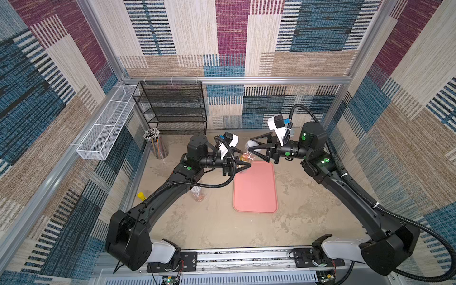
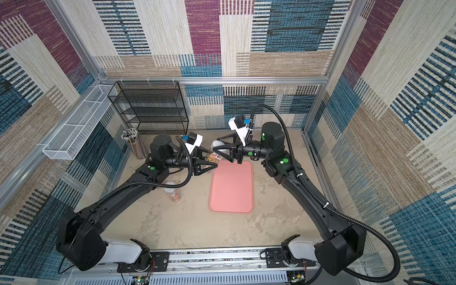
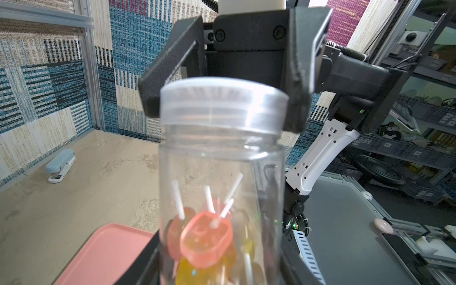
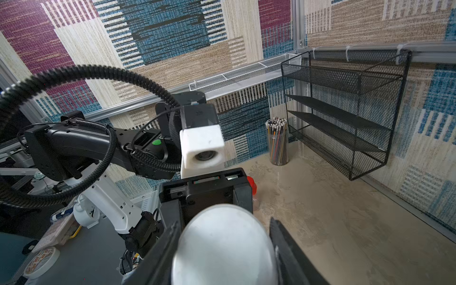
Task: Pour the candies out of the jar
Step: Unscrew the lid from the jar.
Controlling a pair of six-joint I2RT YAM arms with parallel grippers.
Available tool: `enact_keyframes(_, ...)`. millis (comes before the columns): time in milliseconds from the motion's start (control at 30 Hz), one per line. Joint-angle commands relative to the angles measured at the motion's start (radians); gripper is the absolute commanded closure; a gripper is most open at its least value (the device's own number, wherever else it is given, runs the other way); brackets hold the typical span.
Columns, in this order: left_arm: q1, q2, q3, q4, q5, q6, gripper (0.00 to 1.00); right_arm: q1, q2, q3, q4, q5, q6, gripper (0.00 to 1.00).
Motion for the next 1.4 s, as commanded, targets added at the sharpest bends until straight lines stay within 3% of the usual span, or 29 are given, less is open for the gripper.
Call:
enact_keyframes(0, 0.006, 0.006, 0.002, -0.052, -0.033, 0.024, 1.0, -0.006, -0.002, 0.023, 0.075, -0.006, 0.024, 0.64)
enact_keyframes(333, 0.005, -0.009, -0.005, -0.034, -0.038, 0.013, 1.0, -0.007, 0.051, 0.029, 0.088, -0.076, 0.002, 0.61)
enact_keyframes(1100, 0.002, -0.015, -0.003, -0.003, -0.072, 0.001, 1.0, -0.004, 0.045, -0.01, 0.098, -0.046, 0.015, 0.27)
enact_keyframes(1367, 0.002, -0.035, -0.021, -0.026, -0.156, 0.023, 1.0, -0.005, 0.043, 0.072, 0.022, 0.136, 0.091, 0.07)
